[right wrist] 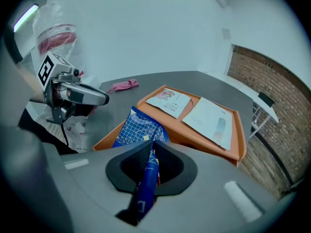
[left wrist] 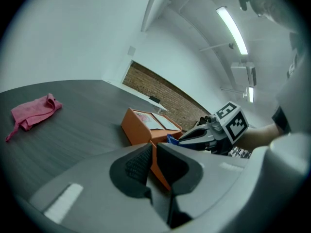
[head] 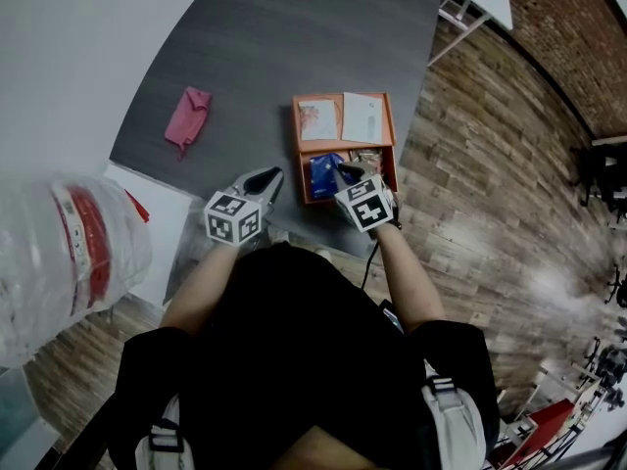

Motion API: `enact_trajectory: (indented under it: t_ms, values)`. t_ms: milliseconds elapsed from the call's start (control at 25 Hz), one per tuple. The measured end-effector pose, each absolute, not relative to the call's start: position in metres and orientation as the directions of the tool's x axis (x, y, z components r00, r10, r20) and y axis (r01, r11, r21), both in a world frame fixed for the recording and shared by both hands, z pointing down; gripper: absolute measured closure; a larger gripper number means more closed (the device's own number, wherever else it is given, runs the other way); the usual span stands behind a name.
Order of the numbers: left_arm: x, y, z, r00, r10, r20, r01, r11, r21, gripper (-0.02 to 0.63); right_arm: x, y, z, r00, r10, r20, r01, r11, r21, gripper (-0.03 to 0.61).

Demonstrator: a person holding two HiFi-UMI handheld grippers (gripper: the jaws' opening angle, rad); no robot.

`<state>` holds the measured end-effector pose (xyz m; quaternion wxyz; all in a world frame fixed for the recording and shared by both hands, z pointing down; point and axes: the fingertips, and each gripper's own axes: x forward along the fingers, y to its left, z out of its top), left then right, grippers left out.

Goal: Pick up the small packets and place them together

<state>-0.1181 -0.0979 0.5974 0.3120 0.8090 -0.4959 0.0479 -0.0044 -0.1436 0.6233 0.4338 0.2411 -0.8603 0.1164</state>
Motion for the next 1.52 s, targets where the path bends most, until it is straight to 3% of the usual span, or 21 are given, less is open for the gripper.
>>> enact_trajectory:
  t_ms: [840,1520]
  values:
    - [-0.108,-0.115,0.567,0.466,-0.824,0.321,-0.847,-0.31,0.433,0.586,-0.016,-0.186,0.549,-0.563,-0.434,0.703,-0.498,0.857,0.131,0.566]
    - [-0.161,-0.119,0.569,0.433,-0.84,0.326,-0.851,-0.262,0.454,0.586,-0.064,-0.27,0.586,-0.374,-0.519,0.769,-0.612,0.761,0.215,0.542]
